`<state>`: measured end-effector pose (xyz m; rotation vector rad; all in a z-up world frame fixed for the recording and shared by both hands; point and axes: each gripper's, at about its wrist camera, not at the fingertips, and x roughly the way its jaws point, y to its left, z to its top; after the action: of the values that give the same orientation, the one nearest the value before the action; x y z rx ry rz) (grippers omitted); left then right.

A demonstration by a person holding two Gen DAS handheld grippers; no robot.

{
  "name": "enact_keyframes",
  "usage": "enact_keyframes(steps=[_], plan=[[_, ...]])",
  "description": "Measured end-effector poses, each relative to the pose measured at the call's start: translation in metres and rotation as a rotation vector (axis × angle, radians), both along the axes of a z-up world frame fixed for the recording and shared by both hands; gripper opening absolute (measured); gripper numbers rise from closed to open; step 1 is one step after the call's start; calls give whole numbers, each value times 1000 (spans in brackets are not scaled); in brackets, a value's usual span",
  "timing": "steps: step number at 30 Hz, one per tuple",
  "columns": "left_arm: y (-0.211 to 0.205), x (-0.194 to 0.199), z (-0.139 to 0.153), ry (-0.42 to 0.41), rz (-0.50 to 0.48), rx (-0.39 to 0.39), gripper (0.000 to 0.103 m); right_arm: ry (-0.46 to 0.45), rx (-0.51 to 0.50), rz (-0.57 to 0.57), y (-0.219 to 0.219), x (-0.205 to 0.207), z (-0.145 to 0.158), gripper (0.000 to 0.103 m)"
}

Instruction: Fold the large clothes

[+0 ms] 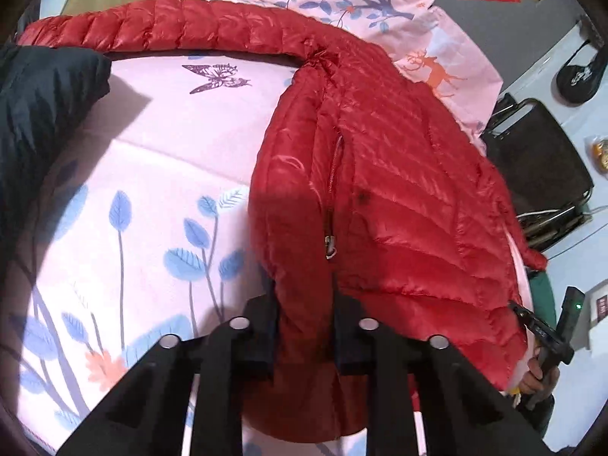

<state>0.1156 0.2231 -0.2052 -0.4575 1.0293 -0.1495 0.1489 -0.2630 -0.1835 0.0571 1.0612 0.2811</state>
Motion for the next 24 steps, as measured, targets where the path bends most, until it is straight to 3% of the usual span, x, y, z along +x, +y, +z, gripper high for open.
enact_keyframes(steps=[6, 10, 13, 15, 17, 19, 21, 24], plan=[[-10, -29, 13, -38, -21, -70, 15, -28, 41, -9, -26, -6, 32, 10], [-10, -43, -4, 0, -16, -115, 14, 65, 19, -11, -33, -21, 7, 10], [-7, -52, -10, 3, -12, -148, 15, 71, 20, -24, -34, -26, -5, 11], [-9, -53, -7, -4, -11, -122, 19, 67, 16, -25, -34, -23, -3, 13], [-5, -53, 3, -24, 18, -66, 25, 46, 3, -23, -36, -19, 4, 22], [3, -55, 19, -70, 51, -7, 31, 17, 51, -44, -49, -13, 16, 51], [9, -54, 37, -117, 73, 47, 39, -36, 133, -103, -71, 3, 35, 61], [2, -27, 64, -189, 43, 112, 43, -37, 273, -185, -96, 54, 48, 63]])
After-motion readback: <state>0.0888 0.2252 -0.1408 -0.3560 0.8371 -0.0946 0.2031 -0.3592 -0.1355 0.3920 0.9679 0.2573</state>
